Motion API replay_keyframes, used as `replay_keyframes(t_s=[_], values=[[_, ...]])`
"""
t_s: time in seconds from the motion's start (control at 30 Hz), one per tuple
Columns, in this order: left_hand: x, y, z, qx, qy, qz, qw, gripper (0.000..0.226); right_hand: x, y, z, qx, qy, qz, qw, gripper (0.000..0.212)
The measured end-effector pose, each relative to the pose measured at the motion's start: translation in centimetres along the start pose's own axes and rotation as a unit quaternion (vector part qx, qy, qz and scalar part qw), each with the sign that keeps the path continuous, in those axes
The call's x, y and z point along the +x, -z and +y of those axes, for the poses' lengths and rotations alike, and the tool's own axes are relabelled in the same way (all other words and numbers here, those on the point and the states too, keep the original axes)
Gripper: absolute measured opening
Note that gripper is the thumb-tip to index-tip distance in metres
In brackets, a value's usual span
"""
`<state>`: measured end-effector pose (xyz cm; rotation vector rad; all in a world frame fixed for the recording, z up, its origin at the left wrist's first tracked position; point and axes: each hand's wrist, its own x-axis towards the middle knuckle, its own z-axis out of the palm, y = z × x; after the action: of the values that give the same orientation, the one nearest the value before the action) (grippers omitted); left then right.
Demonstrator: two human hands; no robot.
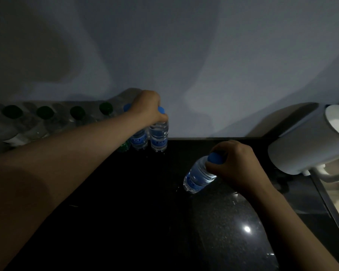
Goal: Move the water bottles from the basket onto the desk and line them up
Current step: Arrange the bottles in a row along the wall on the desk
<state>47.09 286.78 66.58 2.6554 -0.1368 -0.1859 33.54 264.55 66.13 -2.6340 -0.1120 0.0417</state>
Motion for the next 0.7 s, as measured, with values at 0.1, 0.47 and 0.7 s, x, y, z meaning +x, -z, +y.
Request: replay_keyframes(t_s=[0.1, 0.47, 0.7], values=[[-0.1, 0.2, -0.1, 0.002, -0.006, -0.003, 1.000, 0.035, 0.6, 0.0, -0.3, 0.002, 0.006, 0.002, 1.000, 0.026], [0.1, -0.1, -0.4, -0.010, 0.009, -0.011, 1.000, 0.023, 6.9, -0.2, -2.1, -0.029, 0.042, 0.008, 0.999, 0.027], [0.3, -0.4, -0.5, -0.015, 0.008, -0.016, 1.000, 0.029, 10.9, -0.7, -2.9, -0.031, 0.026, -0.003, 0.999, 0.028]])
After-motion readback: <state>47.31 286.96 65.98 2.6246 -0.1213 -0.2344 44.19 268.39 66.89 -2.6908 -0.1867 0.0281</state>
